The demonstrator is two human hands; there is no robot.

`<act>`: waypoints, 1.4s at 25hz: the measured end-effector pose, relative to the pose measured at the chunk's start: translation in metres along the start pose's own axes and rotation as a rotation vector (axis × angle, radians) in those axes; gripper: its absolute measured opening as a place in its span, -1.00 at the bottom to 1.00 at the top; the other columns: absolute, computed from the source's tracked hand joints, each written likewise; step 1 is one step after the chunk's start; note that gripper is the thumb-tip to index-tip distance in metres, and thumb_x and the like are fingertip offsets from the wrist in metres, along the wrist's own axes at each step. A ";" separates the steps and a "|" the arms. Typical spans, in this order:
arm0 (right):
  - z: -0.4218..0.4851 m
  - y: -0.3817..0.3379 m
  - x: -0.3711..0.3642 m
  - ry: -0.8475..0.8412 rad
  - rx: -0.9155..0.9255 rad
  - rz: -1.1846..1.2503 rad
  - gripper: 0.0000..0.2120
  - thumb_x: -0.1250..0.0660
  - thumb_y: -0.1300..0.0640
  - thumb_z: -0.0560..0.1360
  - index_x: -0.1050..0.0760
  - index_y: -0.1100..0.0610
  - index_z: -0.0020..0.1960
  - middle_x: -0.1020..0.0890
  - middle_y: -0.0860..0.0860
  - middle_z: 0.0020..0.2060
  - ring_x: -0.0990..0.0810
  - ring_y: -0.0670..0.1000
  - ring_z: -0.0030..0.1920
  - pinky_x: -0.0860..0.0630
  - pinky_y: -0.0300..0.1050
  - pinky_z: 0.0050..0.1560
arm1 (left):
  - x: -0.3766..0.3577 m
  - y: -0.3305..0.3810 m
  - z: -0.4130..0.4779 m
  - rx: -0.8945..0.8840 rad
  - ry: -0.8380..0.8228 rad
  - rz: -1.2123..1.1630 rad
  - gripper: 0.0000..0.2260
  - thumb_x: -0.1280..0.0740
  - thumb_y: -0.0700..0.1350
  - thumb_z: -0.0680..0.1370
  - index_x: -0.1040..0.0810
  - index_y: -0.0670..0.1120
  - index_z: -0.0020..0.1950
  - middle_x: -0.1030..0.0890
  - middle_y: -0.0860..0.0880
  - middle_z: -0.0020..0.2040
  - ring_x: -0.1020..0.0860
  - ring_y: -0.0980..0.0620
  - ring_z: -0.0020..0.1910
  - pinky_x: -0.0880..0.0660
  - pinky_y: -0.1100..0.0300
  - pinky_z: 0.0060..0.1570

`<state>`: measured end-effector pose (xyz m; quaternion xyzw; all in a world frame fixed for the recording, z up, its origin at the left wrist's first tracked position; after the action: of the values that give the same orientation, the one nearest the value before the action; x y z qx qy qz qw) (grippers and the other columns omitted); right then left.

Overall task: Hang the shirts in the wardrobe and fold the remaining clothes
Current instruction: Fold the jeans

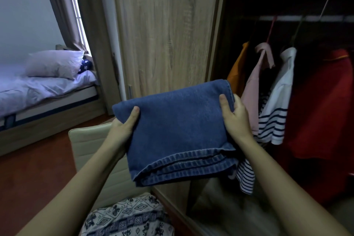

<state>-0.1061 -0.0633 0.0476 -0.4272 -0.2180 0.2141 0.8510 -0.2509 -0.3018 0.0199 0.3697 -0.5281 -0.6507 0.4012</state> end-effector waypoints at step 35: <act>0.042 -0.087 0.251 0.325 0.150 -0.397 -0.18 -0.57 0.04 0.25 -0.13 -0.26 0.30 -0.36 -0.47 0.17 -0.37 -0.51 0.16 -0.34 -0.58 0.12 | -0.288 0.130 0.080 -0.490 -0.508 -0.280 -0.68 -0.40 -0.19 0.45 -0.50 -0.08 0.20 -0.64 0.02 0.05 -0.63 0.13 0.01 -0.55 0.26 -0.04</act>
<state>0.0902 0.0544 0.1893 -0.3404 -0.1414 -0.0129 0.9295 -0.1891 -0.0233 0.1775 0.1585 -0.3836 -0.8772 0.2412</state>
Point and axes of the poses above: each hand's wrist, its own z-axis towards the middle knuckle, its own x-axis out of the back of the hand, y = z × x, the point moved 2 cm from there along z, towards the middle knuckle
